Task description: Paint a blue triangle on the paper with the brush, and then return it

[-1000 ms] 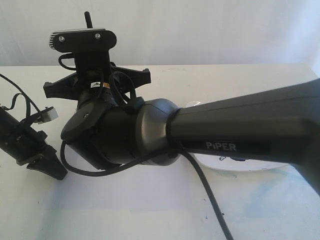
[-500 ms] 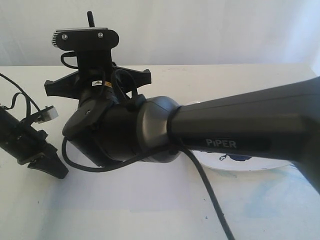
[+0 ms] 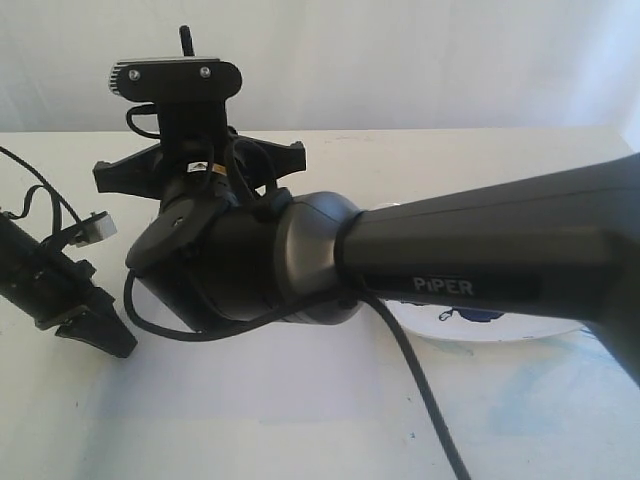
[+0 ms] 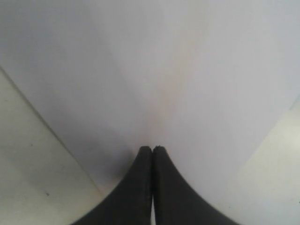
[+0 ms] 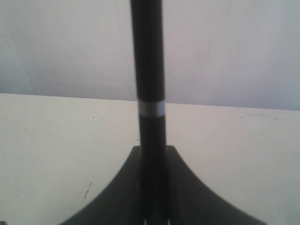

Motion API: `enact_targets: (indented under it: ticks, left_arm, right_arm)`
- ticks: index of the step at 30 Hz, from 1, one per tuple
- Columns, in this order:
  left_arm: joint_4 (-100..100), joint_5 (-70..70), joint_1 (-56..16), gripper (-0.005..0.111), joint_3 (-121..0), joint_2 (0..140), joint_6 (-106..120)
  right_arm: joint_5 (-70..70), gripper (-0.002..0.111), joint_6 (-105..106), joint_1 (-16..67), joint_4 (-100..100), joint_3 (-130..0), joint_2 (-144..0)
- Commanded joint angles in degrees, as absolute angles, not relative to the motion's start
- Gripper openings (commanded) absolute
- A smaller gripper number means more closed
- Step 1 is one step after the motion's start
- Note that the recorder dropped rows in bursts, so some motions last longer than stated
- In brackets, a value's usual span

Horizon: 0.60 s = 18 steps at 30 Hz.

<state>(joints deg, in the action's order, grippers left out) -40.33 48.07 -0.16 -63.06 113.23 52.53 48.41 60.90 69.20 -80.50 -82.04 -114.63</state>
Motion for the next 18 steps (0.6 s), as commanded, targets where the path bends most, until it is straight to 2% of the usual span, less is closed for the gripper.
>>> enact_targets:
  ticks: [1,18]
  left_arm:
    - [-41.1,49.3,-0.1,0.000,-62.8,113.5,52.7]
    - [-41.1,49.3,-0.1,0.000,-62.8,113.5,52.7]
  right_arm:
    - [50.1,0.000,61.6,68.8,-82.3,-82.2,-114.5]
    - [50.6,0.000,61.7,68.8,-83.4,-82.2,-115.3]
